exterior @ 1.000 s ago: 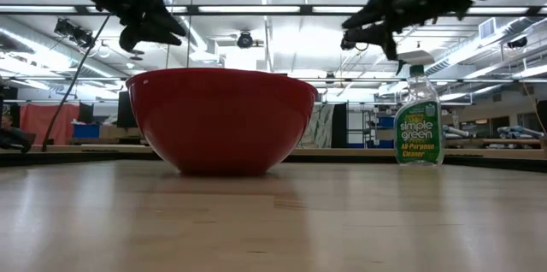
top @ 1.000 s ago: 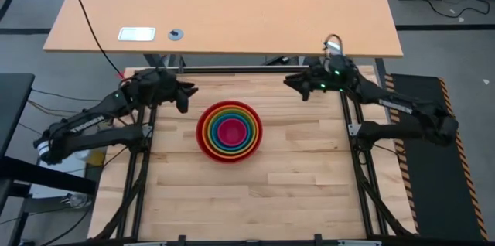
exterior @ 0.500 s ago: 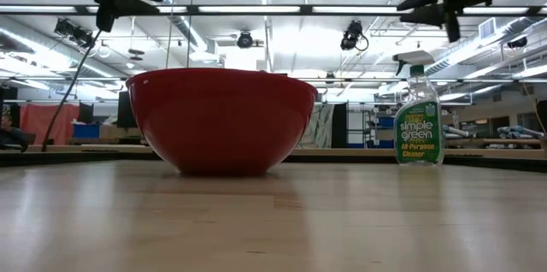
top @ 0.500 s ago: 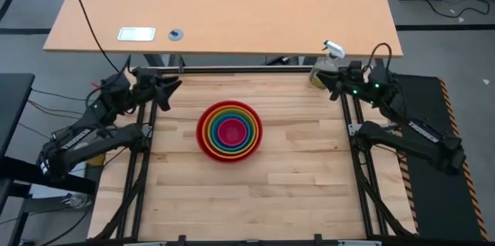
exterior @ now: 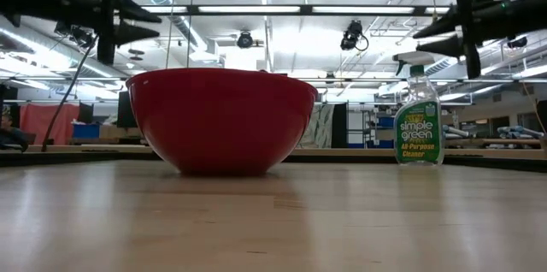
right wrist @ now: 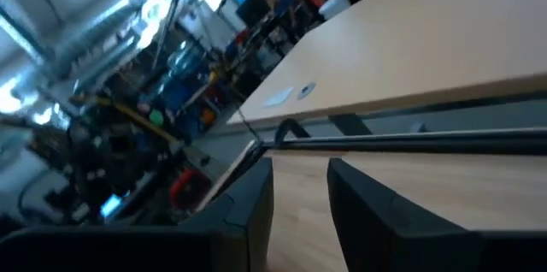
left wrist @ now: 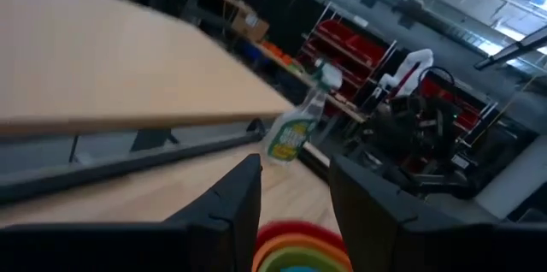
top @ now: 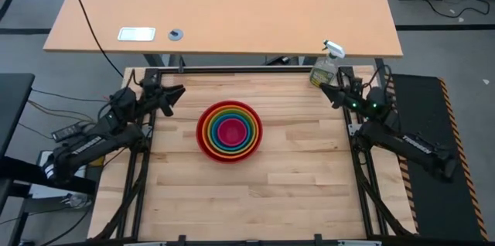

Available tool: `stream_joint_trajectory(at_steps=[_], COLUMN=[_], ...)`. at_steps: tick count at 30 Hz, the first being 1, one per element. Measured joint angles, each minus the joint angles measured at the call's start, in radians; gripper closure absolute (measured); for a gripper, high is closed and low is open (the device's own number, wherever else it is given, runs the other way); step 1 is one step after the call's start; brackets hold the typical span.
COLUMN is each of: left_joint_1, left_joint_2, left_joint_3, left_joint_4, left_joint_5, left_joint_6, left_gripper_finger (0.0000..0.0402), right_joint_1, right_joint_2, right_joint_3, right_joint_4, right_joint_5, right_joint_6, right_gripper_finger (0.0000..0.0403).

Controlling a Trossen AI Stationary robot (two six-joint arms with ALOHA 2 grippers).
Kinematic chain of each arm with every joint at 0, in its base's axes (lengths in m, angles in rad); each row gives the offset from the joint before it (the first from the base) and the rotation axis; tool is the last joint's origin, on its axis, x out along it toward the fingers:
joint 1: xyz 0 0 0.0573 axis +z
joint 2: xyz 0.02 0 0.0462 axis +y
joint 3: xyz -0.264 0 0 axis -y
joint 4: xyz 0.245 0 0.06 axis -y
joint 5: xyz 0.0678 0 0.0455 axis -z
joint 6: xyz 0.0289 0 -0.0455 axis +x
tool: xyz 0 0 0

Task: Nest bowls inside each other
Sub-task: Return to Home Position

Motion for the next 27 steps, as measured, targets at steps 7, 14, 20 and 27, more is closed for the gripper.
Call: stream_joint_trajectory(at_steps=[7, 14, 20, 27], left_joint_1=[0.0, 0.003, 0.003, 0.003], left_joint_2=[-0.106, -0.246, -0.266, -0.264], left_joint_3=[-0.077, -0.095, -0.095, -0.095], left_joint_4=[0.005, -0.088, -0.122, -0.129], left_joint_5=[0.0, -0.008, -0.014, -0.015], left_joint_6=[-0.063, -0.089, -0.091, -0.086], left_gripper_finger=[0.026, 0.026, 0.026, 0.026], right_joint_1=[0.014, 0.013, 0.014, 0.02], right_joint_2=[-0.13, -0.242, -0.235, -0.238], right_joint_3=[-0.064, -0.064, -0.091, -0.274], right_joint_4=[-0.009, -0.113, -0.092, 0.17], right_joint_5=[0.069, 0.146, 0.121, 0.097], right_joint_6=[0.034, 0.021, 0.031, 0.147], right_gripper_finger=[0.0282, 0.0282, 0.0282, 0.0282])
